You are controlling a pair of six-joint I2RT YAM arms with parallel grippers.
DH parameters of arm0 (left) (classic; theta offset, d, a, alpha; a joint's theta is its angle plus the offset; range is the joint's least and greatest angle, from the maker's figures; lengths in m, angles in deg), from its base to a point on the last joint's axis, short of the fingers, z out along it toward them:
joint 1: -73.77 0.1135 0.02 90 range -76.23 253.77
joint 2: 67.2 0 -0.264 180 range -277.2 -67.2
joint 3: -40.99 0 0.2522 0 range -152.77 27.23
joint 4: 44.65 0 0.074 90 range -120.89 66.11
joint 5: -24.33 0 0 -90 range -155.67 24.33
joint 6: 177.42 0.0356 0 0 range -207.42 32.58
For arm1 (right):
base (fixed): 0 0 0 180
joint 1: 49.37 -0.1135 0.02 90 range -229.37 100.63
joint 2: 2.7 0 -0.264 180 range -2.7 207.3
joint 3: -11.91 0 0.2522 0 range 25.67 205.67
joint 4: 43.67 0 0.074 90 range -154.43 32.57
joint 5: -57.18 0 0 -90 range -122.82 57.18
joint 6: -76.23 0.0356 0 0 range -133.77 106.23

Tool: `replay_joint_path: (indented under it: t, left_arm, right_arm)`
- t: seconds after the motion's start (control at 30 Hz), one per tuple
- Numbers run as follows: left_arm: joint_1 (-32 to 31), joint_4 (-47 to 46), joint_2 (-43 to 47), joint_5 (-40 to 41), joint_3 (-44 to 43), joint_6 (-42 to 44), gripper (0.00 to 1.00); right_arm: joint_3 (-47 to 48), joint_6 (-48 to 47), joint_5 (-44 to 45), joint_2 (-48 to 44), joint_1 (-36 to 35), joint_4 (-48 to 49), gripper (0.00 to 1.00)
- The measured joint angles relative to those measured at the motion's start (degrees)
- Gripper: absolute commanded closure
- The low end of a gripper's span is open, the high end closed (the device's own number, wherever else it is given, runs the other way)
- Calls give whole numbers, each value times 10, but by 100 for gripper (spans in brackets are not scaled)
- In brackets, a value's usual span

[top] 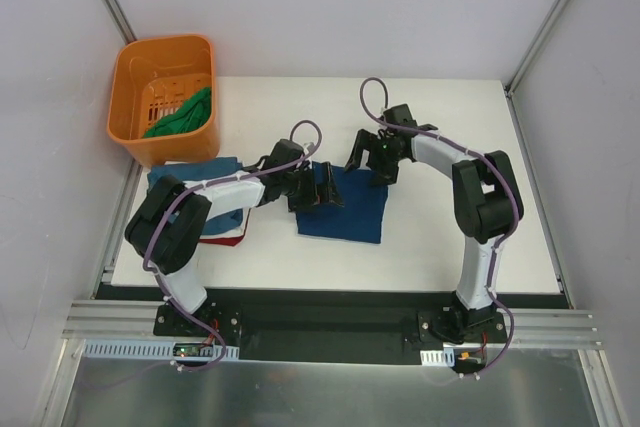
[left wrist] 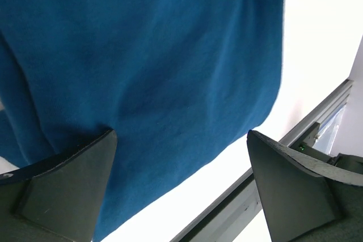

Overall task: Fold and stack the t-shirts
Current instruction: Fold the long partially folded tshirt into a neat square, then put the neatly folded tshirt into the corner of the board with the left arm

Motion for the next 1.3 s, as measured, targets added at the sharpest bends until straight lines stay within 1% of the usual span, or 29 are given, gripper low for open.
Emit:
replay_joint_path:
  t: [0.2,0.3,0.4,0.57,0.63,0.77,0.83,0.9,1.0,1.13,1.23,1.27,1.3]
  left_arm:
    - [-23,-38,18,12,46,-15,1]
    - [-68,-40,68,32,94,-26,1]
    - [-120,-18,130,56,139,-40,1]
    - [-180,39,257,115,167,-59,1]
    - [-187,51,312,144,167,-64,1]
    - [-181,86,370,205,167,-70,1]
    - [-165,105,369,221,168,-73,1]
    - [-145,120,360,232,169,-77,1]
    - [-105,133,323,234,169,-82,1]
    - [-74,143,247,234,161,-83,5]
    - [-73,147,198,231,148,-85,11]
    - [-73,147,184,231,143,-86,18]
    - [-73,147,168,229,137,-87,21]
  right_arm:
    - [-29,-1,7,-24,-1,5,3]
    - [-69,-3,15,-64,-7,-2,3]
    - [-108,-9,29,-125,-14,-16,3]
    - [-178,-14,59,-297,-23,-33,4]
    - [-204,-14,82,-383,-24,-39,3]
    - [-252,-12,144,-547,-24,-70,3]
    - [-272,-11,182,-608,-24,-98,4]
    - [-288,-8,214,-646,-24,-122,3]
    - [-322,-2,247,-675,-24,-145,4]
    - [-360,6,278,-690,-24,-169,4]
    - [-366,9,298,-699,-24,-180,3]
    - [-366,9,306,-703,-24,-181,4]
    - [-366,9,314,-706,-24,-181,3]
